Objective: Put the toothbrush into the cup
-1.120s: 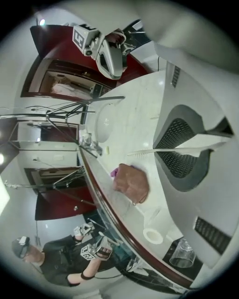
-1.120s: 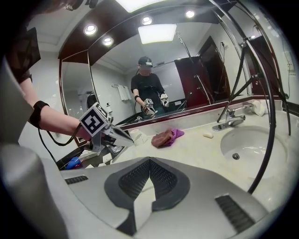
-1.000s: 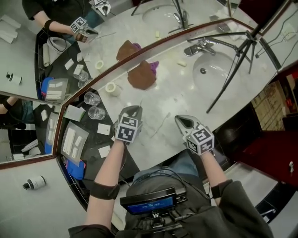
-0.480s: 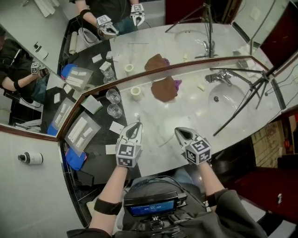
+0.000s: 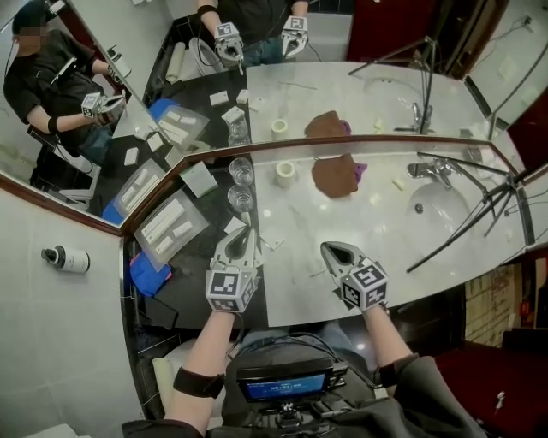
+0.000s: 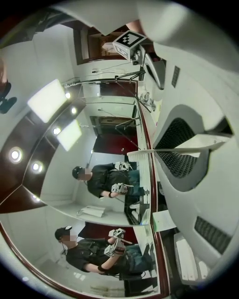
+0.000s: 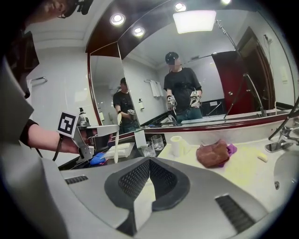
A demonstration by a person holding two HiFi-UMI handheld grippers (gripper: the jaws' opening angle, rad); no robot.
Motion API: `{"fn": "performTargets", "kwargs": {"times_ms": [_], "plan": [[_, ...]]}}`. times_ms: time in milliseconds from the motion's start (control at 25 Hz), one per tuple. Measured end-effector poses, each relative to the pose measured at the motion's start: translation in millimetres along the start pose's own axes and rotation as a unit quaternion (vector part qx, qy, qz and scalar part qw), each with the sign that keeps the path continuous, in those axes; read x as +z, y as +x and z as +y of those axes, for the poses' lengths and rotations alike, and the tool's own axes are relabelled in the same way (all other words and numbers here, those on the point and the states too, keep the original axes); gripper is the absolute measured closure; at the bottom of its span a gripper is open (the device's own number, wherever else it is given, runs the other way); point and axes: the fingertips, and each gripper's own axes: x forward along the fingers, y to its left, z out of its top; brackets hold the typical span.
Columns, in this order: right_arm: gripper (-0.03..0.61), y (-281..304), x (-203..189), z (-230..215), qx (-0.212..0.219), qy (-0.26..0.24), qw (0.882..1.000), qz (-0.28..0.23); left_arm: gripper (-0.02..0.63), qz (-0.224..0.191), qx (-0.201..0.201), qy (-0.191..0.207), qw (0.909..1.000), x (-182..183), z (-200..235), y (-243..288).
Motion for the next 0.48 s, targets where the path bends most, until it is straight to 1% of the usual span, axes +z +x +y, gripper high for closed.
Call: {"fn": "performTargets", "kwargs": {"times_ms": [200, 480], "plan": [[0.568, 29.7, 20.7, 24.9, 0.035, -0.021, 0.999, -0.003, 0.597, -0.028, 0.019, -0.012, 0.9994, 21.6, 46.2, 11.3], [0.568, 77.0, 46.8, 56.7, 0.089, -0.048, 0.995, 0.002, 0.597, -0.064, 0.026, -0.032, 0.9971, 49.9, 104.7, 45.3]]}}
